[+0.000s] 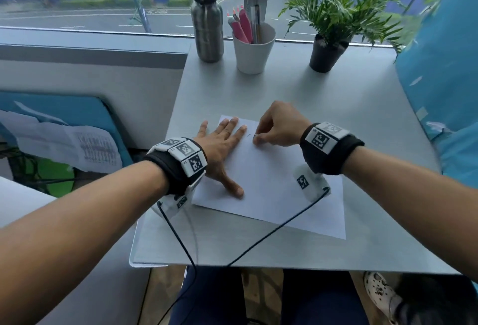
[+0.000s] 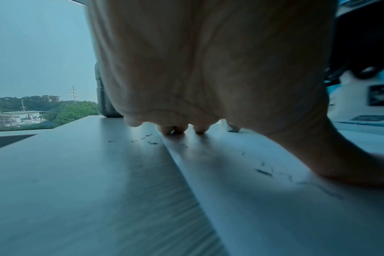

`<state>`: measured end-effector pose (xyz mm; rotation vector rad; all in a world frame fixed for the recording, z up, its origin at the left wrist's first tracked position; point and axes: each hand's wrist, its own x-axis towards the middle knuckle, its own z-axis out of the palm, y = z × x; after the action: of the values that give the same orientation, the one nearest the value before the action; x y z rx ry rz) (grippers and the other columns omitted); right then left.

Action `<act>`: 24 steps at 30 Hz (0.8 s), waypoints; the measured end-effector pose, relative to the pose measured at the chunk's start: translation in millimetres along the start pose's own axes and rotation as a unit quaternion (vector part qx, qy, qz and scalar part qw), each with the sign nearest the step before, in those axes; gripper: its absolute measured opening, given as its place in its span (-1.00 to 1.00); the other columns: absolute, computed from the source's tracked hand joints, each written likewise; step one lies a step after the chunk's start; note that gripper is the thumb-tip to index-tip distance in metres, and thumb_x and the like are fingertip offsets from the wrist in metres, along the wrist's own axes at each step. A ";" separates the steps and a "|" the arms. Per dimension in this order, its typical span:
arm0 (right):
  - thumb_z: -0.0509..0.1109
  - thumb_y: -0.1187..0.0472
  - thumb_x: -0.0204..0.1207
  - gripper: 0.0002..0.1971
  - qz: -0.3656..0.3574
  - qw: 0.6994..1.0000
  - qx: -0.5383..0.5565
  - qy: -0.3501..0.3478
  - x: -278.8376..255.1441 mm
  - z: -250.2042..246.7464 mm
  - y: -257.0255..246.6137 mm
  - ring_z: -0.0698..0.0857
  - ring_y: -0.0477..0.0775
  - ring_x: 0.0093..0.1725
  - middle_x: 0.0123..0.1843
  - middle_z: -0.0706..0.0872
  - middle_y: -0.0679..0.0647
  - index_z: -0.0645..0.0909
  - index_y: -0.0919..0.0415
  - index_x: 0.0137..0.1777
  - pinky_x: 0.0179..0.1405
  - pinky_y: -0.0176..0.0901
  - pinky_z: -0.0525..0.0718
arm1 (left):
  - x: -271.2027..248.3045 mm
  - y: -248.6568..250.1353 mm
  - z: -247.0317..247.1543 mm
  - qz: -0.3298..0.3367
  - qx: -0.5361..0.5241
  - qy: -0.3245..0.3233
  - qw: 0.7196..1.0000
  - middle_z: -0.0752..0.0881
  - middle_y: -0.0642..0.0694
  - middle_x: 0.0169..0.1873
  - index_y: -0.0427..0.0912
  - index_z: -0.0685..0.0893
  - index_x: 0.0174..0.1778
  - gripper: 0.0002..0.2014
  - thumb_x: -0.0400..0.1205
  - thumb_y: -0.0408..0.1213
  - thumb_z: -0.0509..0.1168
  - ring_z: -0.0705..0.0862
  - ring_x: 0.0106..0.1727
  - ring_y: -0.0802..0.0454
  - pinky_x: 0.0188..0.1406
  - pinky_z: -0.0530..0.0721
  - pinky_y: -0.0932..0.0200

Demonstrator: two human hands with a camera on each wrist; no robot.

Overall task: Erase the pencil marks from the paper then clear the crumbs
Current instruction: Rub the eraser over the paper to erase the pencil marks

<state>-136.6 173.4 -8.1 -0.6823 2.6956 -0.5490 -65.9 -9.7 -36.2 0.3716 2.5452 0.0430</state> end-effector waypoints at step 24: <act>0.60 0.19 0.36 -0.96 0.097 0.993 0.043 -0.057 -39.8 -15.0 56.2 0.66 -0.19 -0.48 -0.30 0.82 0.04 0.79 0.07 -0.23 -0.45 -0.35 0.54 | -10.2 44.1 3.2 0.125 0.071 0.059 0.988 -0.34 -0.06 0.70 -0.16 -0.28 0.72 0.02 0.55 0.50 -0.19 -0.37 0.69 0.05 0.66 -0.37 -0.14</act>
<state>-130.6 243.5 -11.4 -0.4104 2.5786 -0.5552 -44.7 29.8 -28.8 0.7630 2.6096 -0.0228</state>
